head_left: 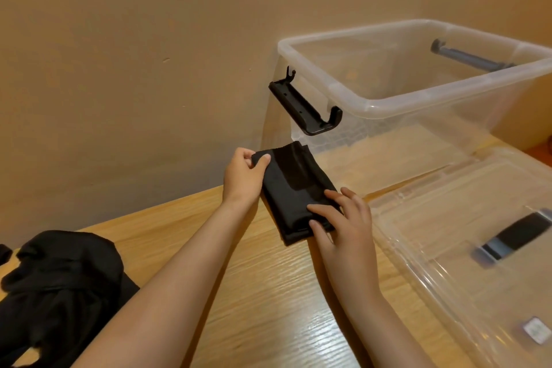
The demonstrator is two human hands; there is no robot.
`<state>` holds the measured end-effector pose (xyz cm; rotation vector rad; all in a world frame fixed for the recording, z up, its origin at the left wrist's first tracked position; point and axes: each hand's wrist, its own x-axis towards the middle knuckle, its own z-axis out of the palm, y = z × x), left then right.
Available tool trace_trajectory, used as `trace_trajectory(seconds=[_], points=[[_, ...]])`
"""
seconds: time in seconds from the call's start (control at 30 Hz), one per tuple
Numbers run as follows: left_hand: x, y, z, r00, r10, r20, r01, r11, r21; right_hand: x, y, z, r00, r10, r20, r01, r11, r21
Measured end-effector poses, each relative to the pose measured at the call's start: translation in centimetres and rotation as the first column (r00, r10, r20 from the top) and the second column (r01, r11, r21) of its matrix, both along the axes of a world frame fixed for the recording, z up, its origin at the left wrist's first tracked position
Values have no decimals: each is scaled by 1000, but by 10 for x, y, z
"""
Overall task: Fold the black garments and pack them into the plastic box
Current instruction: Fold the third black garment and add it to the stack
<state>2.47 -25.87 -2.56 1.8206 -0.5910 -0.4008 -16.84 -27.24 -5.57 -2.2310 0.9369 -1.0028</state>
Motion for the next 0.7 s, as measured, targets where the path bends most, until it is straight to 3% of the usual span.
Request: trace_trajectory(seconds=[0.27,0.4,0.57,0.7], points=[[-5,19,3,980,-166,106,141,968,209,-4,6,-3,997,-4,-71,2,1000,-22],[-15,54,12,961,-172,217,91,937,338,0,26,7,992,-42,-117,27,991,-131],[-31,129,27,882,-251,399,46,889,456,21,84,22,976,166,-139,-197,949,-246],[-32,213,41,870,-308,384,48,830,556,35,131,32,926,340,-164,-368,910,-191]])
